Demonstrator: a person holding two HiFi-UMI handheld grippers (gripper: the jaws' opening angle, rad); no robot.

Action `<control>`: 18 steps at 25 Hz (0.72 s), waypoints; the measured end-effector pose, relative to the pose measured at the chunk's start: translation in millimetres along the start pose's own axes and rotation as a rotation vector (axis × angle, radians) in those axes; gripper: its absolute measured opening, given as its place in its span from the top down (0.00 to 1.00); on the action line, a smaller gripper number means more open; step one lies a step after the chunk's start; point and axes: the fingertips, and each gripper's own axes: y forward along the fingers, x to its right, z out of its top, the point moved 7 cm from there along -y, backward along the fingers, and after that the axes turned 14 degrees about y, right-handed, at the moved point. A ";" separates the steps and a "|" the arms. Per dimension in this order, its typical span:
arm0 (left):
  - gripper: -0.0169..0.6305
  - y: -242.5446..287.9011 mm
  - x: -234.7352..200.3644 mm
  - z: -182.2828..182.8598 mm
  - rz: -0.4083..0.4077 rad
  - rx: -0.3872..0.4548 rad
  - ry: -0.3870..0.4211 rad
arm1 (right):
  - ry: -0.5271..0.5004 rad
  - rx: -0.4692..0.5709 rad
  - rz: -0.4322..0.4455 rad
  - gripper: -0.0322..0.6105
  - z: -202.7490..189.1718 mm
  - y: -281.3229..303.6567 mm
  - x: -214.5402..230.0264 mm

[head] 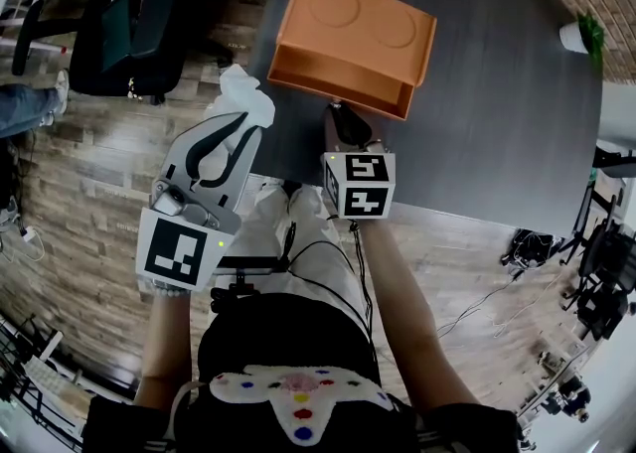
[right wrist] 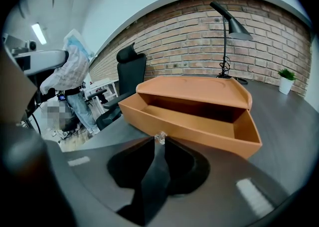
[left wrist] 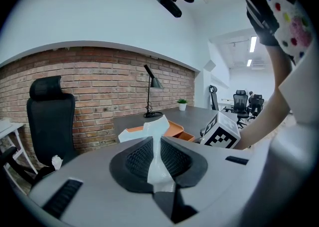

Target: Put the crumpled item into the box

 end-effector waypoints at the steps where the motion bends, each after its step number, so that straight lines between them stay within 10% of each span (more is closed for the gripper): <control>1: 0.90 -0.4 0.1 0.1 -0.001 -0.001 0.001 | 0.001 -0.002 0.001 0.84 -0.9 -1.0 -0.7; 18: 0.90 -13.6 12.4 -1.6 -0.010 0.006 0.010 | 0.021 -0.015 0.008 0.84 -24.2 -25.1 -9.7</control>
